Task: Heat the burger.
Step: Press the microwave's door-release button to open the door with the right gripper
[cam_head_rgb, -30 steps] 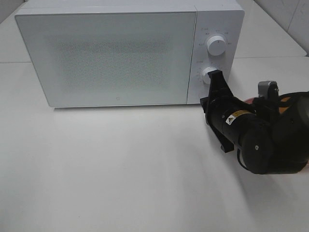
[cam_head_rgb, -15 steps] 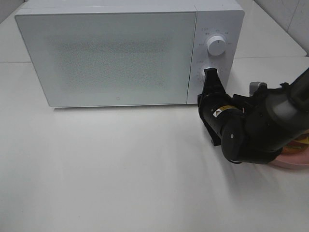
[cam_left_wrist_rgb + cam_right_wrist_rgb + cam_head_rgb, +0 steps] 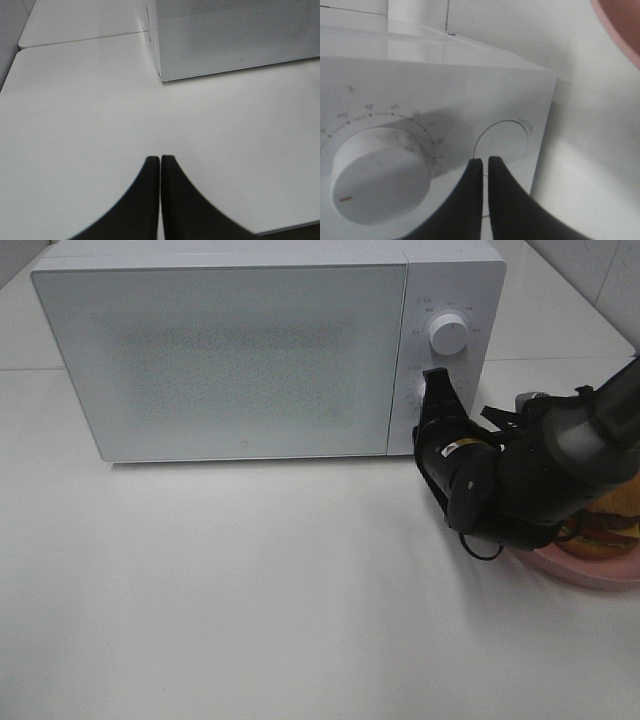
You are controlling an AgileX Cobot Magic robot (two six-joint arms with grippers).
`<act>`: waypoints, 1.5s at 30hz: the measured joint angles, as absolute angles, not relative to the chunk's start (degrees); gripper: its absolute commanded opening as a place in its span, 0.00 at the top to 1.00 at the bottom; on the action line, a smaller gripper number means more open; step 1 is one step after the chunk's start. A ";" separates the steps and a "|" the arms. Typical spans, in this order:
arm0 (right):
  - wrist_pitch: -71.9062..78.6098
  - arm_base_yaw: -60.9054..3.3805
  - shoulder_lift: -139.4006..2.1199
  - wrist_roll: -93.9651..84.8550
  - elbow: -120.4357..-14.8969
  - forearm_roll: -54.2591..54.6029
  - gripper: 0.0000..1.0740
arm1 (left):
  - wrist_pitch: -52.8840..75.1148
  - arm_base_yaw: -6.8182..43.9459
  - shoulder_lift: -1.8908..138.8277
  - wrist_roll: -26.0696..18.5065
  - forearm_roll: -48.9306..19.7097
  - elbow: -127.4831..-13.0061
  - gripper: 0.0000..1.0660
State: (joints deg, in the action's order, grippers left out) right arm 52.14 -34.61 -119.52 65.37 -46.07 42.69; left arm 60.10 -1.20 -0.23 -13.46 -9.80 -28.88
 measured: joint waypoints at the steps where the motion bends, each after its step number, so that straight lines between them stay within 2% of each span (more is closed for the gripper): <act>1: 52.14 -34.61 -119.52 65.37 -46.07 42.69 1.00 | 60.10 -1.20 -0.23 -13.46 -9.80 -28.88 1.00; 21: 47.15 -30.60 -123.59 67.55 -49.85 36.15 1.00 | 60.10 -1.20 -0.23 -13.46 -9.80 -28.88 1.00; 45: 43.14 -31.00 -123.70 68.87 -53.40 41.94 1.00 | 60.10 -1.20 -0.23 -13.46 -9.80 -28.88 1.00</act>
State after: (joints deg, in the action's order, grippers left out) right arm 43.14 -31.00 -123.70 68.87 -53.40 41.94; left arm 60.10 -1.20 -0.23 -13.46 -9.80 -28.88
